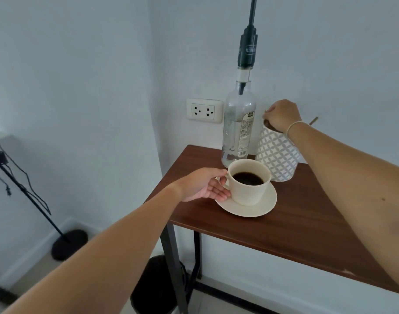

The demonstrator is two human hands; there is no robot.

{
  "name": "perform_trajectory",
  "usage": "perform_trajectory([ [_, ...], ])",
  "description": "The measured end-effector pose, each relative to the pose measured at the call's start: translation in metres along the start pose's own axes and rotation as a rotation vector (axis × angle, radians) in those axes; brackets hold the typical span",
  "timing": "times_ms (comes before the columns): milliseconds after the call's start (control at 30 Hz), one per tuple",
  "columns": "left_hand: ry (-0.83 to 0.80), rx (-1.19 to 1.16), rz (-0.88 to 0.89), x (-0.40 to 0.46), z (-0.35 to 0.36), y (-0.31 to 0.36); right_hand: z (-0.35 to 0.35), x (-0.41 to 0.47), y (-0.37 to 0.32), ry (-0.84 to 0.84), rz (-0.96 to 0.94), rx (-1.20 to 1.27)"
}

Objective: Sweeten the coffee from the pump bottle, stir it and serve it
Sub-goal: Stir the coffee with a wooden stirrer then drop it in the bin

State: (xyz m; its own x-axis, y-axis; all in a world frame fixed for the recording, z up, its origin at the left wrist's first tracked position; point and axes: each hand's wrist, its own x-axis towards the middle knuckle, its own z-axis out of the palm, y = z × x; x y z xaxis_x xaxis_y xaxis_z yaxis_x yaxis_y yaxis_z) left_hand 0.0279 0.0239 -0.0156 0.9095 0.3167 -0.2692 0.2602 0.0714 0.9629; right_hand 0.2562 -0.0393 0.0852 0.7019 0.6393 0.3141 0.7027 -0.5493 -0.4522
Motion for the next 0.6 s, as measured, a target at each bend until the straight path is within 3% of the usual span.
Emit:
perform_trajectory([
  [233,0.010,0.002,-0.002,0.000,-0.001,0.000,-0.014,-0.004,-0.001,0.110,-0.017,0.194],
  [600,0.026,0.036,0.031,-0.003,0.003,-0.001,-0.104,-0.047,-0.022,0.546,-0.231,0.464],
])
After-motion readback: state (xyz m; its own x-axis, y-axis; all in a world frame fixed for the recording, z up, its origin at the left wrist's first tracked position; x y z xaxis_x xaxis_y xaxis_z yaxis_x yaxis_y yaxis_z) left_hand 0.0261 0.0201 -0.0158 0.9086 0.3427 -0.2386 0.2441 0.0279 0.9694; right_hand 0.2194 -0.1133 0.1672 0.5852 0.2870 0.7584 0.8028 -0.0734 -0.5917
